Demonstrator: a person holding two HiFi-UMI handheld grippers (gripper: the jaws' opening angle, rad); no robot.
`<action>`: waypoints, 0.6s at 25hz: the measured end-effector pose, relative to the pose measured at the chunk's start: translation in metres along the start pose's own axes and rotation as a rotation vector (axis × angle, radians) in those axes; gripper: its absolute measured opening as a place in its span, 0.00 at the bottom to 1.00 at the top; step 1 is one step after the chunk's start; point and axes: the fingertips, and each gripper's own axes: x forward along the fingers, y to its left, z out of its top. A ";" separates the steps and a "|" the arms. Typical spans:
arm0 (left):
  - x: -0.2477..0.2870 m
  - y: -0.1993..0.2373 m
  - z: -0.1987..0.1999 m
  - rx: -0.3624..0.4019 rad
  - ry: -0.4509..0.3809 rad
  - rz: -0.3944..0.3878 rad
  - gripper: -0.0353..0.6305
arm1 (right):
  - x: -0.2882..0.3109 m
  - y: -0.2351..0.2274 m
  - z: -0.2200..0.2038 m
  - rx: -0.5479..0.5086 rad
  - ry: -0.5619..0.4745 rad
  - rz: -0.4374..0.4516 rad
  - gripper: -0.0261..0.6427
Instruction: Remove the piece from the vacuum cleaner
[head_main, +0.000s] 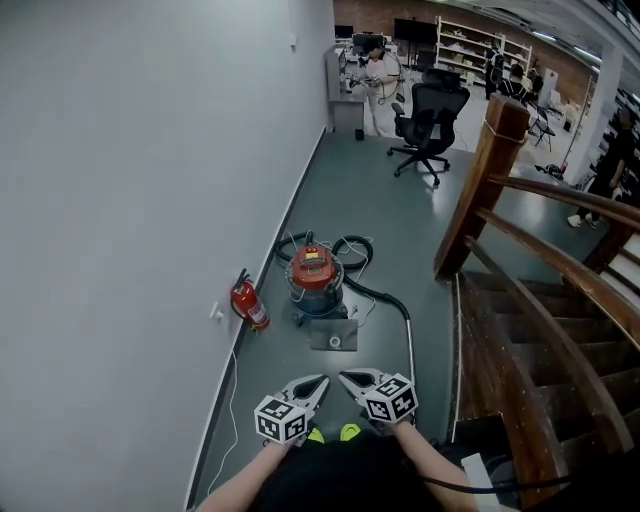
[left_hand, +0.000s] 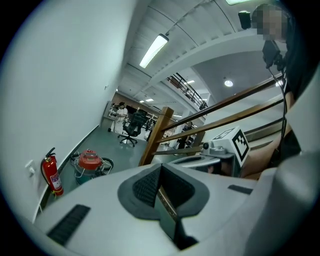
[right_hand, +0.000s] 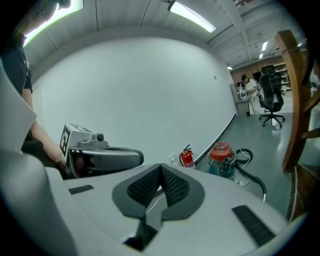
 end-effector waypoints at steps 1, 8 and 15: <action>0.001 -0.001 -0.001 0.003 0.004 -0.003 0.07 | 0.000 0.000 0.001 -0.002 -0.002 0.000 0.06; 0.004 -0.005 -0.002 0.010 0.020 -0.010 0.07 | -0.003 0.001 0.002 -0.022 0.007 0.001 0.06; 0.010 -0.010 -0.004 0.017 0.028 -0.014 0.07 | -0.008 -0.002 0.002 -0.031 0.012 0.002 0.06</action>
